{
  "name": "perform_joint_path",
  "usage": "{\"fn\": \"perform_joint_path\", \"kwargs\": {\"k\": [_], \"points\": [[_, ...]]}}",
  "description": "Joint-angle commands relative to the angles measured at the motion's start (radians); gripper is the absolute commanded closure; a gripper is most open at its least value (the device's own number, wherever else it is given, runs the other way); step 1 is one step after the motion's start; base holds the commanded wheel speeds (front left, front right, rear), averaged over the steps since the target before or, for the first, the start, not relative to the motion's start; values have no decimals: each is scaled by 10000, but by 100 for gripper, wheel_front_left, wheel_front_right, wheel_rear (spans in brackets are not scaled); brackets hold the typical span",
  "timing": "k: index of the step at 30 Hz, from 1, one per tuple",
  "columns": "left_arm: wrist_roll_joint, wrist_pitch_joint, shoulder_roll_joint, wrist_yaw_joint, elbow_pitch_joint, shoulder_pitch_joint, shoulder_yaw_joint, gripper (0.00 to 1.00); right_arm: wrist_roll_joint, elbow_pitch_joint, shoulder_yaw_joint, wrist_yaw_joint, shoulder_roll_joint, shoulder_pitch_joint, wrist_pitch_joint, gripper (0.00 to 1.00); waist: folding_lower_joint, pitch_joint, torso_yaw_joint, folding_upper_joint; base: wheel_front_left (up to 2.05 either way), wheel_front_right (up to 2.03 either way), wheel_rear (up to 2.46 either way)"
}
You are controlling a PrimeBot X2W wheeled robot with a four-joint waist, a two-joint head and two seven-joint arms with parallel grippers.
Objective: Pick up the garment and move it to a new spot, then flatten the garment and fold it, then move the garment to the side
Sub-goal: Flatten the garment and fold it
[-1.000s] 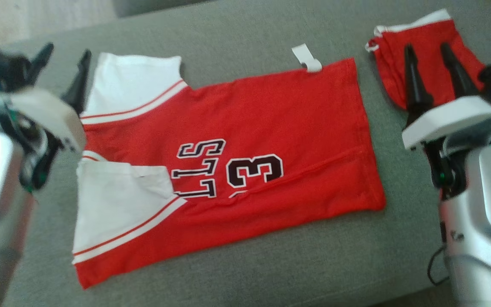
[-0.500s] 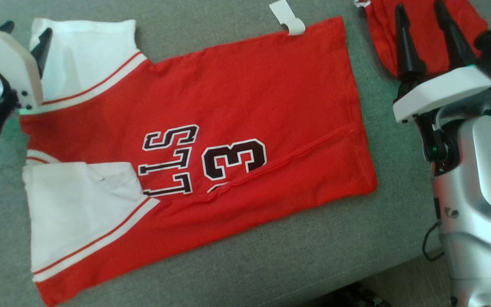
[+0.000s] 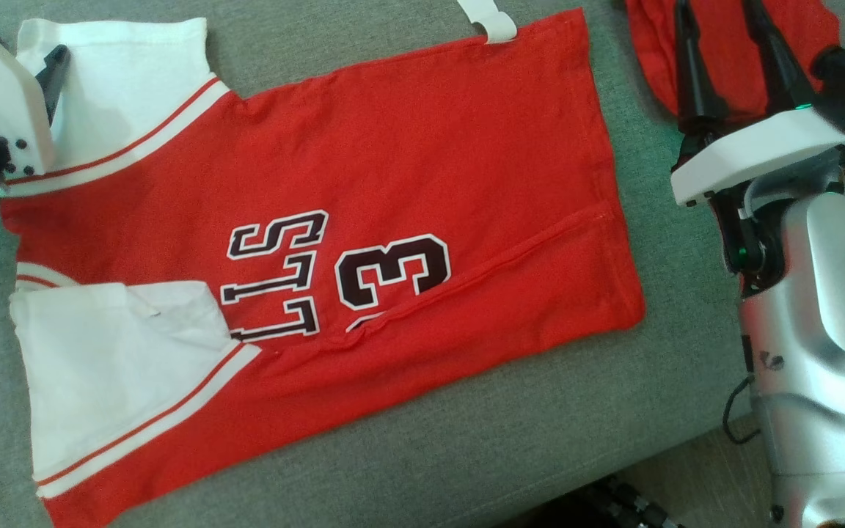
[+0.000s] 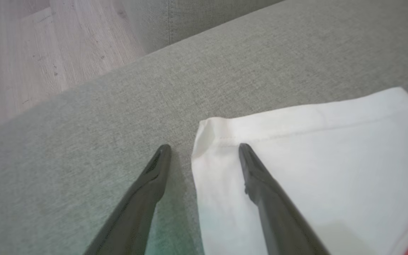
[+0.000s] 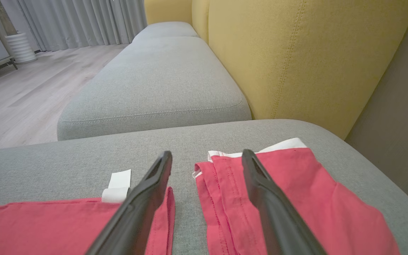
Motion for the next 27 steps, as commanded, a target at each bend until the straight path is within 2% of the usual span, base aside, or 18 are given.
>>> {"fn": "perform_joint_path", "kwargs": {"k": [1,2,3,4,8,14,15,21,27], "points": [[-312,317,479,16,-203,-247,-53,0,-102,-282,72,37,97,-270,-67,0,1,3,12,0,0,0,0],[-491,441,500,16,-275,-233,-184,29,-118,-264,60,37,98,-294,-57,0,1,5,17,0,0,0,0],[-673,533,531,16,-342,-232,-282,86,-135,-249,45,37,98,-314,-52,0,1,7,29,0,0,0,0],[-833,575,563,16,-401,-244,-356,100,-155,-235,27,37,99,-329,-50,0,1,5,42,0,0,0,0],[-1187,169,607,16,-459,-333,-446,100,-239,-123,-35,37,62,-352,-28,0,1,-99,160,0,0,0,0],[-1146,-1435,335,16,-558,-375,-498,100,-187,139,-40,37,-234,-473,140,0,1,-491,597,0,0,0,0],[-1146,-1435,335,16,-558,-375,-498,100,-187,139,-40,37,-234,-473,140,0,1,-491,597,0,0,0,0],[-1003,-2881,-92,16,-1149,-159,-723,100,42,794,249,37,-887,-655,692,0,1,-970,1389,0,0,0,0],[-885,-3391,-213,19,-2166,335,-1038,100,373,2020,694,37,-1600,-891,1398,0,1,-1224,2086,0,0,0,0]]}}
